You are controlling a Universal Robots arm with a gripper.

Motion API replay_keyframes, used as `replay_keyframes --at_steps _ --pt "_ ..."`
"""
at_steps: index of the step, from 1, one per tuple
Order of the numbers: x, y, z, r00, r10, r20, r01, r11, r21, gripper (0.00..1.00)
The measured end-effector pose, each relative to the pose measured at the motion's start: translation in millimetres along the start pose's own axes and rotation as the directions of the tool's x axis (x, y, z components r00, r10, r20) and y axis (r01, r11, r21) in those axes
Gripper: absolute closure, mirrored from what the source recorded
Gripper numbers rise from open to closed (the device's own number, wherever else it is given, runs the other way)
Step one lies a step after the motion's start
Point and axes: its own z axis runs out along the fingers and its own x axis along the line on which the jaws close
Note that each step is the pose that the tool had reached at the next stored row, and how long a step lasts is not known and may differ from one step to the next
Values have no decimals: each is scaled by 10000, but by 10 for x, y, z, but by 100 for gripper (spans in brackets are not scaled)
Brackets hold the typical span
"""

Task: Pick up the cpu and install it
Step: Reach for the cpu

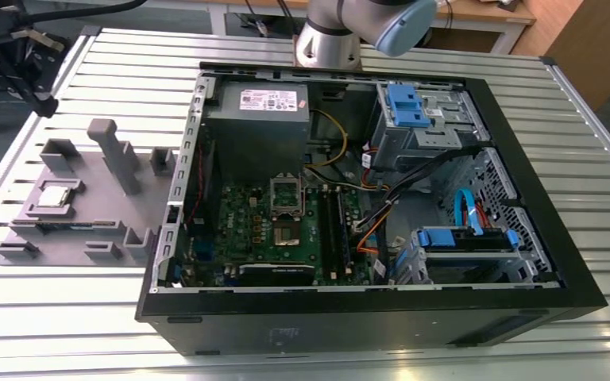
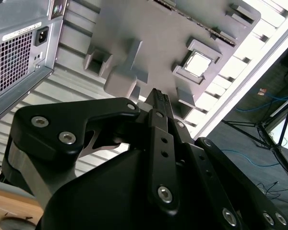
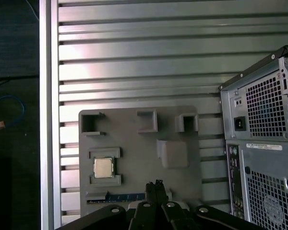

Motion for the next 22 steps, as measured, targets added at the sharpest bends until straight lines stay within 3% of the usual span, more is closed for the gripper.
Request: replay_keyframes --at_steps 9,22 --pt "9 -73 13 10000 0 -1 0 10000 -5 90" --pt "13 -160 114 10000 0 0 0 10000 -7 90"
